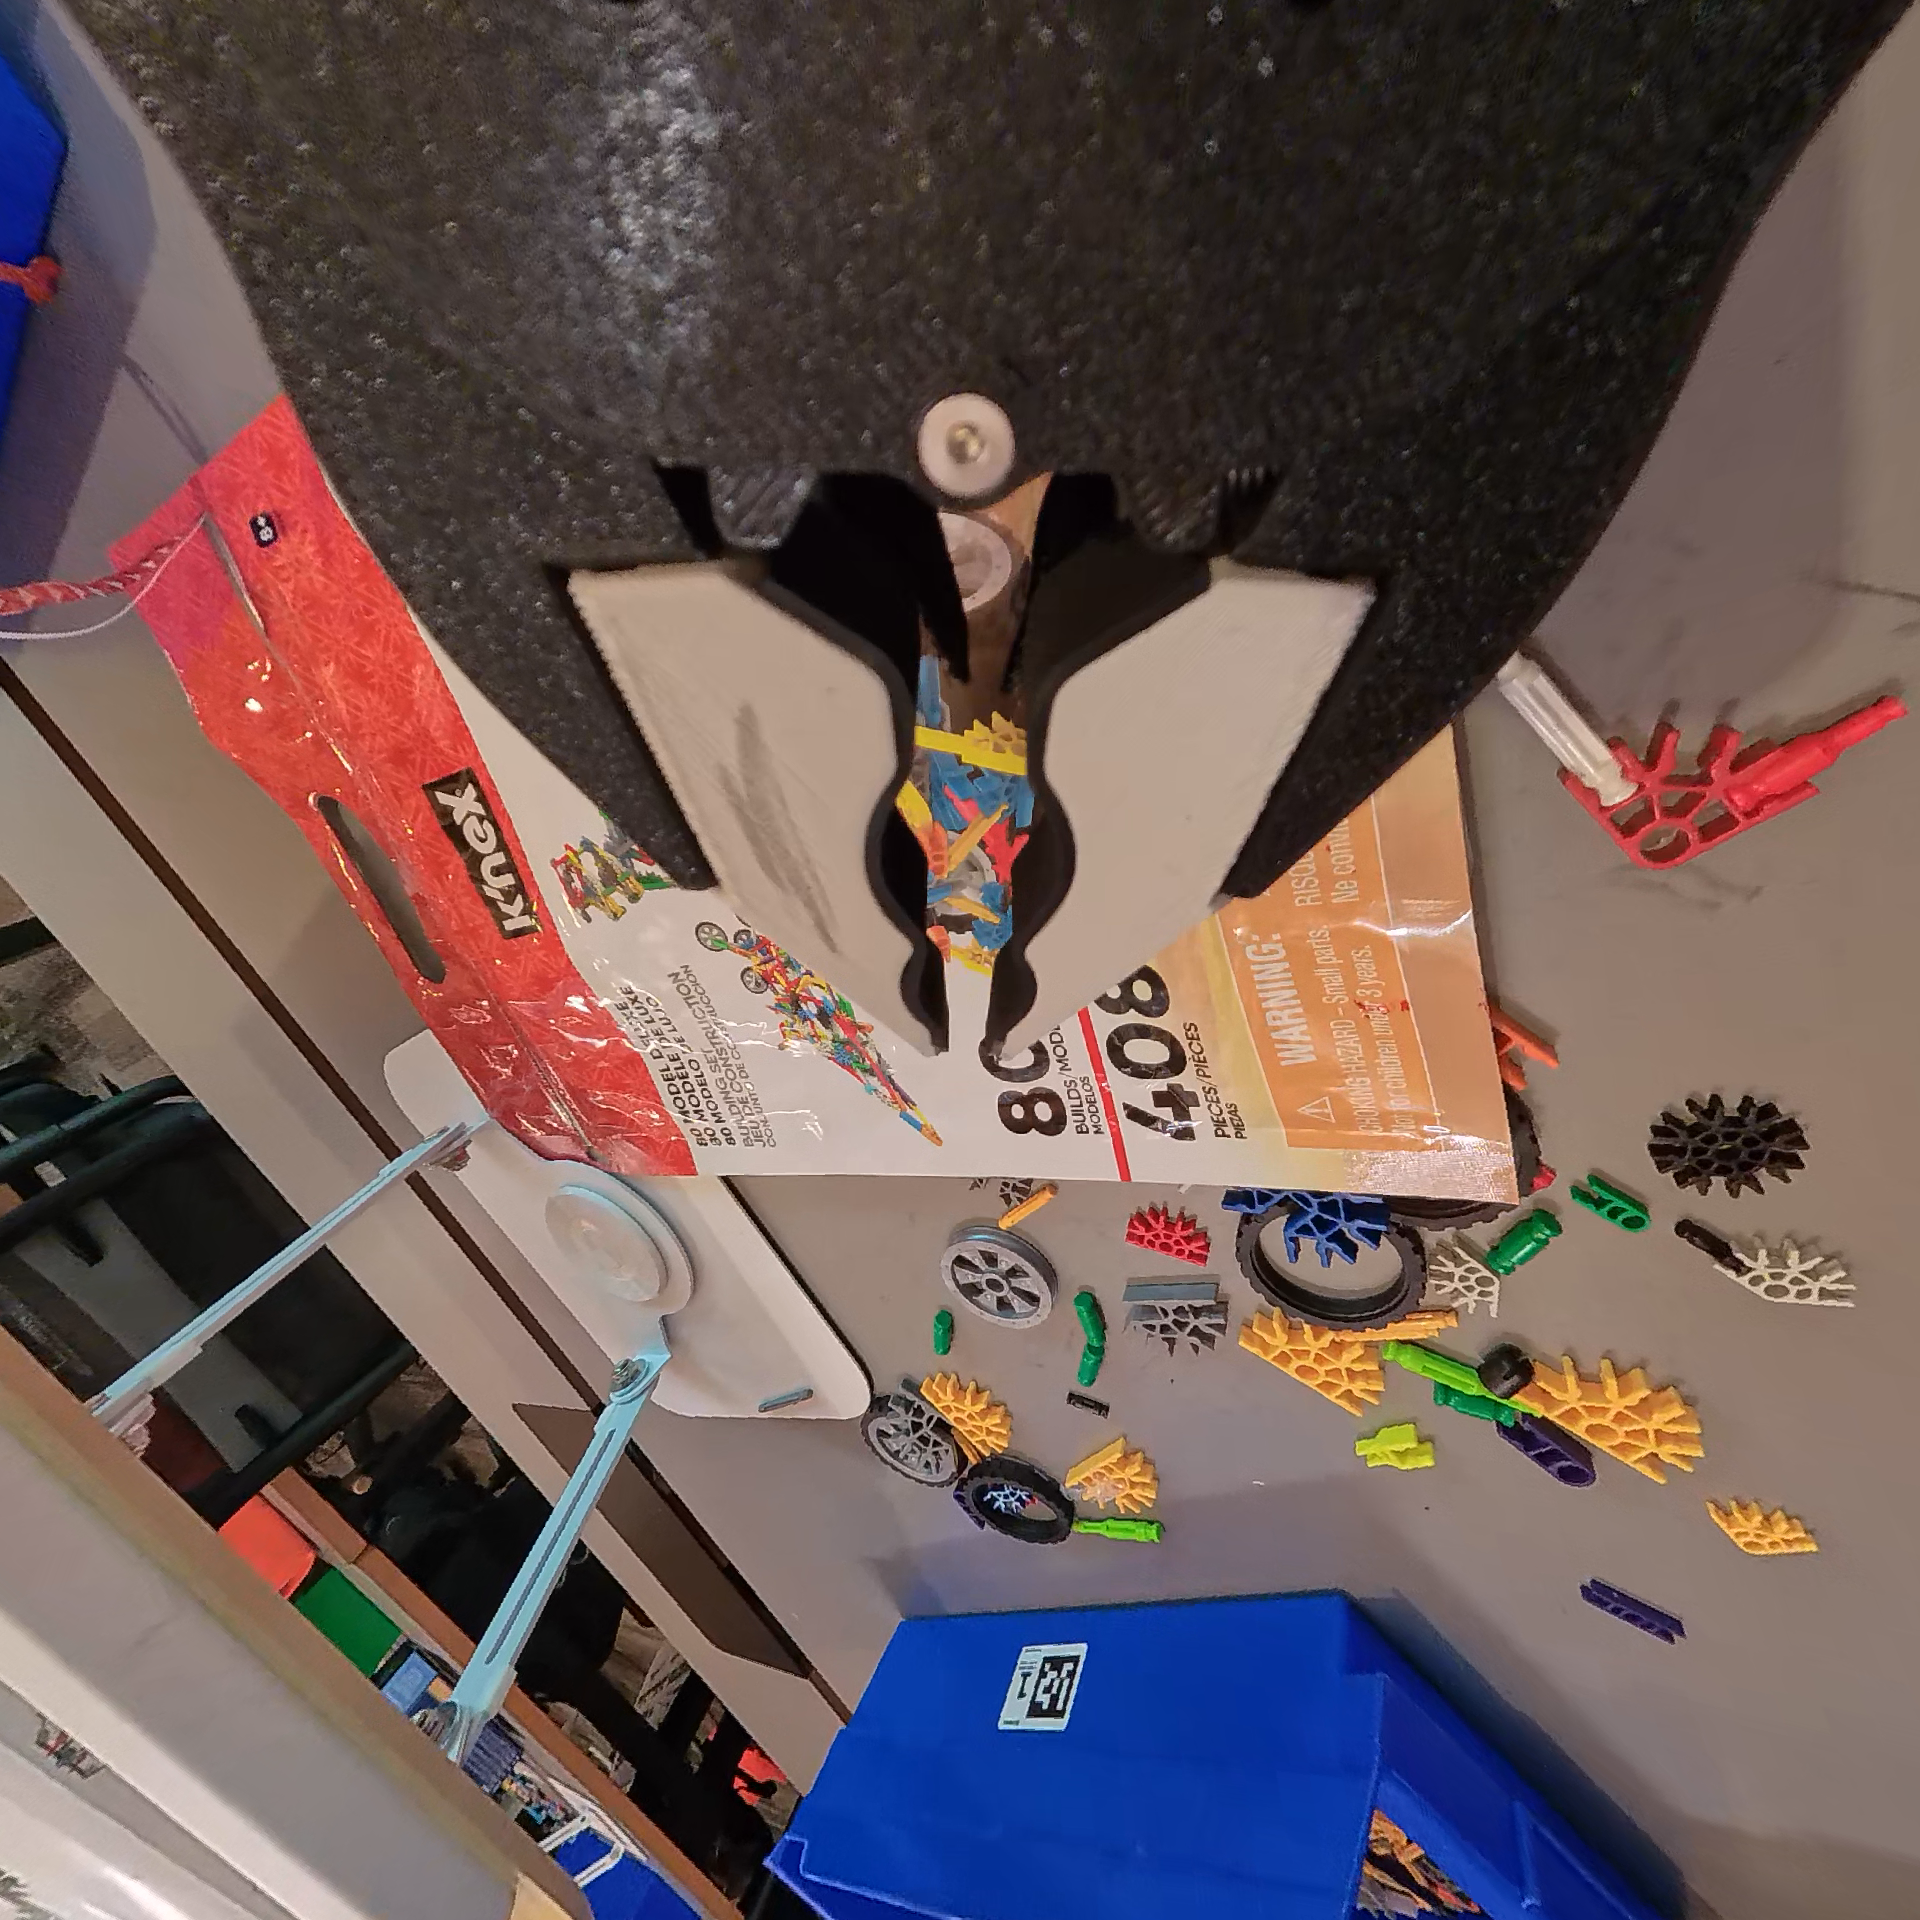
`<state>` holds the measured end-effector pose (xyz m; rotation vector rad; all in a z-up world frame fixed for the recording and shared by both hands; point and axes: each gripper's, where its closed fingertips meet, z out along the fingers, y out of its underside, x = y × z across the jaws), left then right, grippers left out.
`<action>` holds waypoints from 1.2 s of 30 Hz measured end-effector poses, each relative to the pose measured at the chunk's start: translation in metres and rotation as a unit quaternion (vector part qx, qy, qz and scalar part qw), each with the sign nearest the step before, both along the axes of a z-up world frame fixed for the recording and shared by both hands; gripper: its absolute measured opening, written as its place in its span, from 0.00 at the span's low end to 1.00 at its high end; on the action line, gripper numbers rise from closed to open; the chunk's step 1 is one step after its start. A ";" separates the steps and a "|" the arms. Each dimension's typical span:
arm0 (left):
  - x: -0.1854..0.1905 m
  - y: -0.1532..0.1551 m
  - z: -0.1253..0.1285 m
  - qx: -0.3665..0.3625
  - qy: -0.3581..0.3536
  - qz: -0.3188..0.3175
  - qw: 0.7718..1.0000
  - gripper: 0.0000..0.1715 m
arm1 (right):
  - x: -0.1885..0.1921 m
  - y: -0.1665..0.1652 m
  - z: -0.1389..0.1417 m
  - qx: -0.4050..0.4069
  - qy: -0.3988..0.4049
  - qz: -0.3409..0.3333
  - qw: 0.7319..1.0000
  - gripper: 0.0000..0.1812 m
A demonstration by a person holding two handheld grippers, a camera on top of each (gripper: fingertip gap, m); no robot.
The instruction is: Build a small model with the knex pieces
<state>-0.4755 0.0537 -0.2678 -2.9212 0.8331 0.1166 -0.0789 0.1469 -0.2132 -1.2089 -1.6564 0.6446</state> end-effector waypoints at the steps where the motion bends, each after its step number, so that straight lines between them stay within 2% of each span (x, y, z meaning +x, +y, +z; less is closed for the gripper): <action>1: 0.002 0.000 -0.001 -0.001 -0.004 -0.002 1.000 0.03 | 0.000 0.000 0.000 0.000 0.000 0.000 1.000 0.03; 11: 0.001 0.001 -0.001 0.005 -0.022 0.011 1.000 0.04 | 0.000 0.000 0.001 0.000 0.001 -0.001 1.000 0.03; 13: -0.001 0.004 -0.001 0.011 -0.021 0.017 1.000 0.01 | 0.000 0.001 0.001 0.000 0.002 -0.002 1.000 0.03; 23: -0.001 0.005 0.002 0.028 -0.019 0.020 0.999 0.00 | 0.001 0.002 0.003 0.000 0.007 -0.005 1.000 0.03; 29: 0.010 0.002 0.035 0.081 -0.025 0.014 0.996 0.01 | 0.001 0.002 0.006 0.001 0.013 -0.004 1.000 0.03; 32: 0.024 -0.003 0.062 0.113 -0.015 0.001 0.993 0.01 | 0.001 0.001 0.008 0.003 0.017 -0.003 1.000 0.03; 36: 0.061 -0.005 0.102 0.171 0.006 -0.036 0.985 0.01 | 0.001 -0.002 0.012 0.008 0.024 0.002 1.000 0.03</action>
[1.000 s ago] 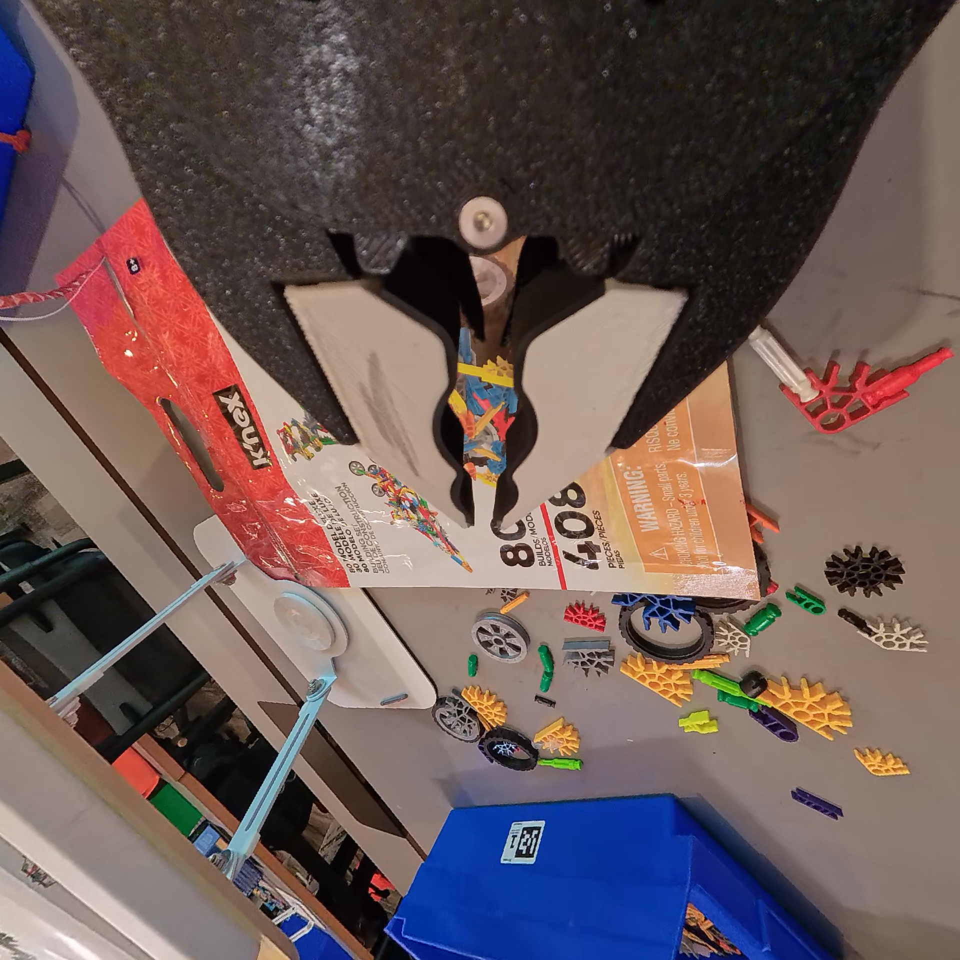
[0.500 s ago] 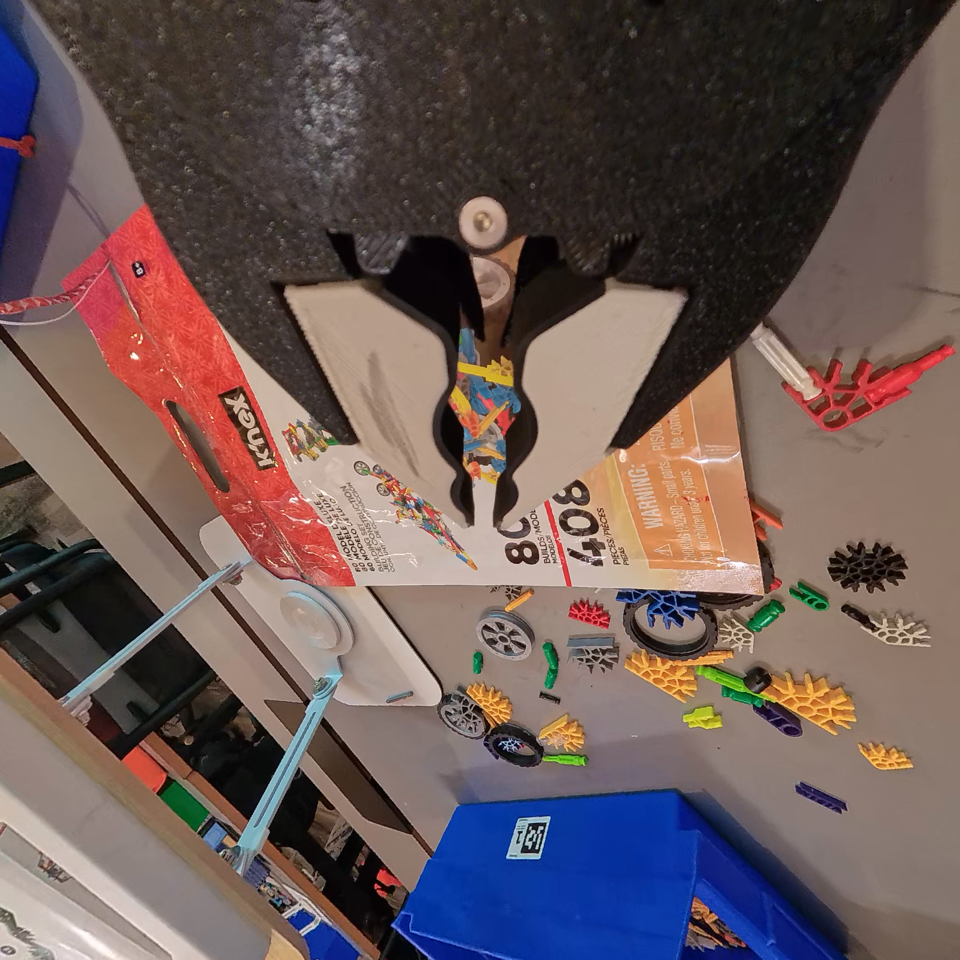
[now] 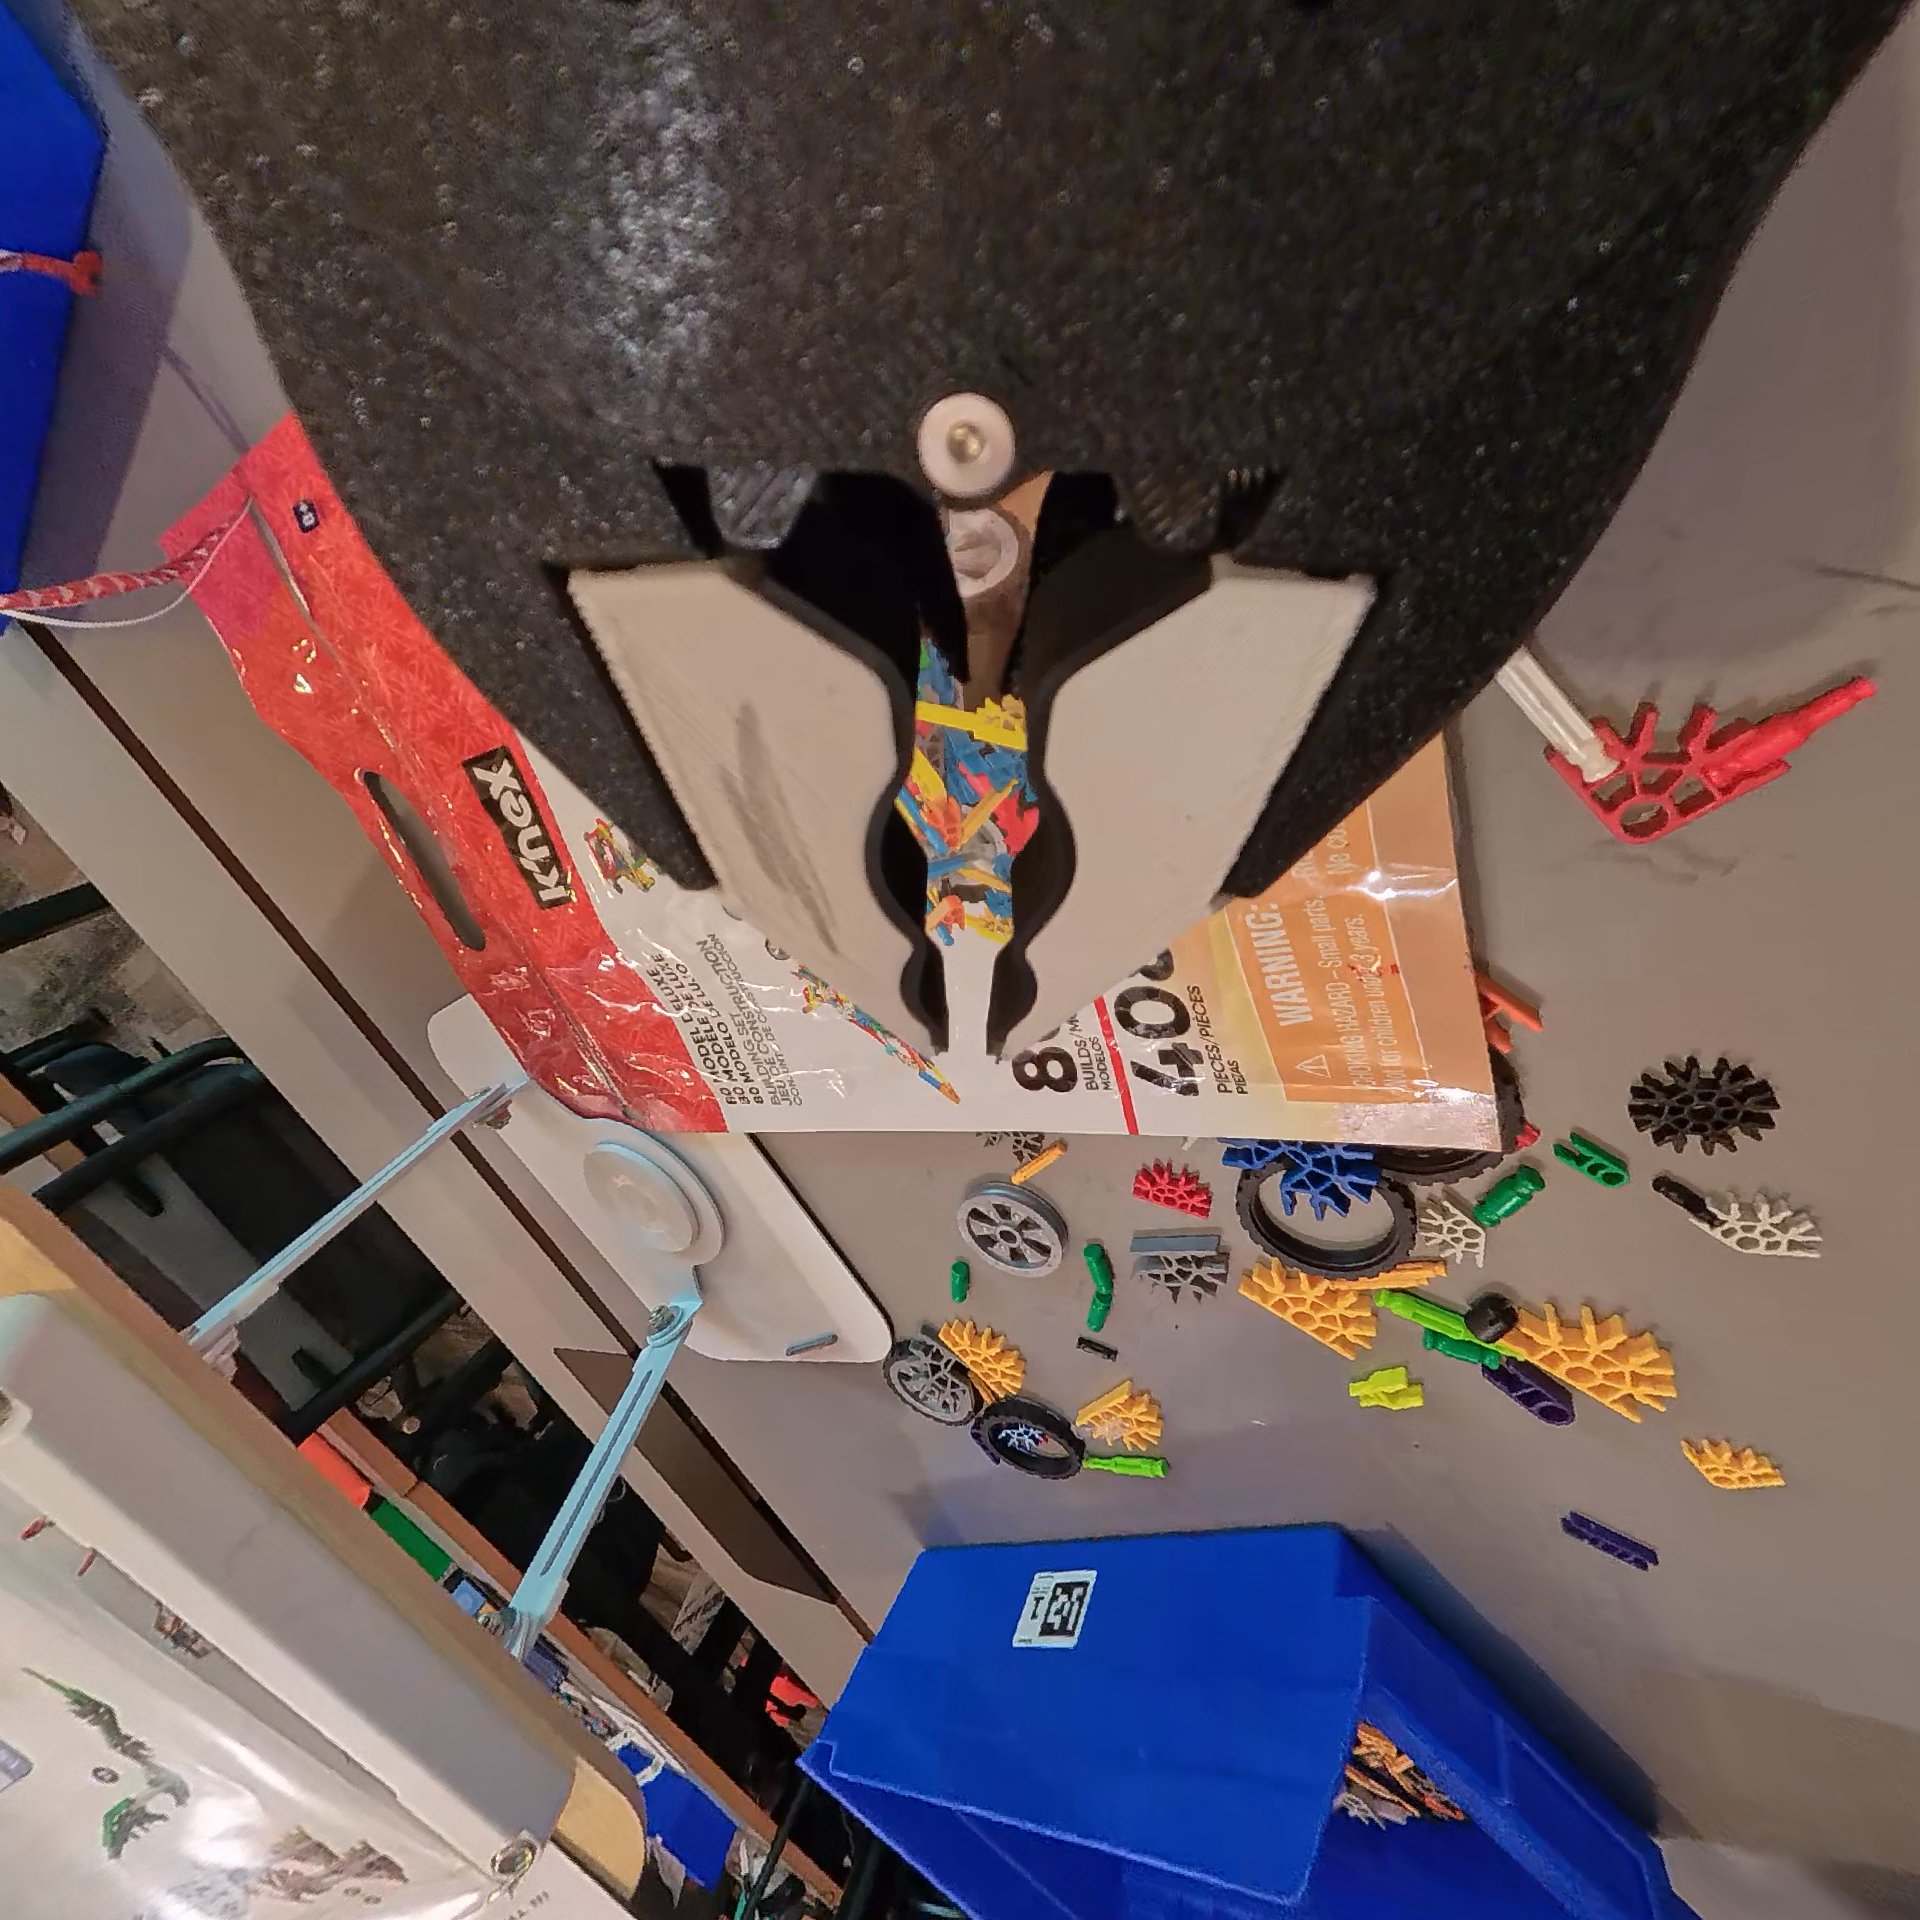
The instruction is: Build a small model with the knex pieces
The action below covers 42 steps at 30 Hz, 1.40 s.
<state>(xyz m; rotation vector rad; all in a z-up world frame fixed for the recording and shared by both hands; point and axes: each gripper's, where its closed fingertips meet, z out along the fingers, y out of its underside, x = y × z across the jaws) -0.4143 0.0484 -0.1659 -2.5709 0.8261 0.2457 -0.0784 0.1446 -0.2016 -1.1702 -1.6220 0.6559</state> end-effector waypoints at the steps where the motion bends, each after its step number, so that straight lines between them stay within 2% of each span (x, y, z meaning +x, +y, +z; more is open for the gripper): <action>1: 0.013 0.000 0.009 0.016 0.005 -0.011 1.000 0.01 | 0.000 -0.001 0.001 0.002 0.003 0.002 1.000 0.03; 5: 0.071 0.003 0.037 0.075 0.023 -0.059 0.995 0.00 | 0.000 -0.008 0.010 0.002 0.019 0.014 1.000 0.04; 9: 0.135 0.005 0.044 0.105 0.034 -0.110 0.988 0.01 | 0.006 -0.017 0.023 0.005 0.028 0.019 0.999 0.04; 13: 0.193 0.007 0.037 0.126 0.038 -0.157 0.979 0.01 | 0.018 -0.026 0.036 0.008 0.036 0.013 0.999 0.04; 15: 0.221 0.008 0.031 0.133 0.017 -0.174 0.976 0.01 | 0.026 -0.027 0.038 0.003 0.038 0.004 0.999 0.04; 25: 0.327 0.021 0.007 0.185 -0.010 -0.243 0.952 0.01 | 0.058 -0.045 0.046 -0.058 0.057 -0.007 0.997 0.05; 30: 0.365 0.029 -0.003 0.213 0.009 -0.274 0.938 0.01 | 0.066 -0.046 0.044 -0.077 0.065 -0.020 0.995 0.05; 37: 0.390 0.034 -0.003 0.253 0.043 -0.307 0.916 0.01 | 0.069 -0.047 0.043 -0.122 0.078 -0.019 0.989 0.05; 42: 0.394 0.034 -0.009 0.253 0.064 -0.313 0.913 0.01 | 0.068 -0.065 0.038 -0.145 0.060 0.027 0.987 0.06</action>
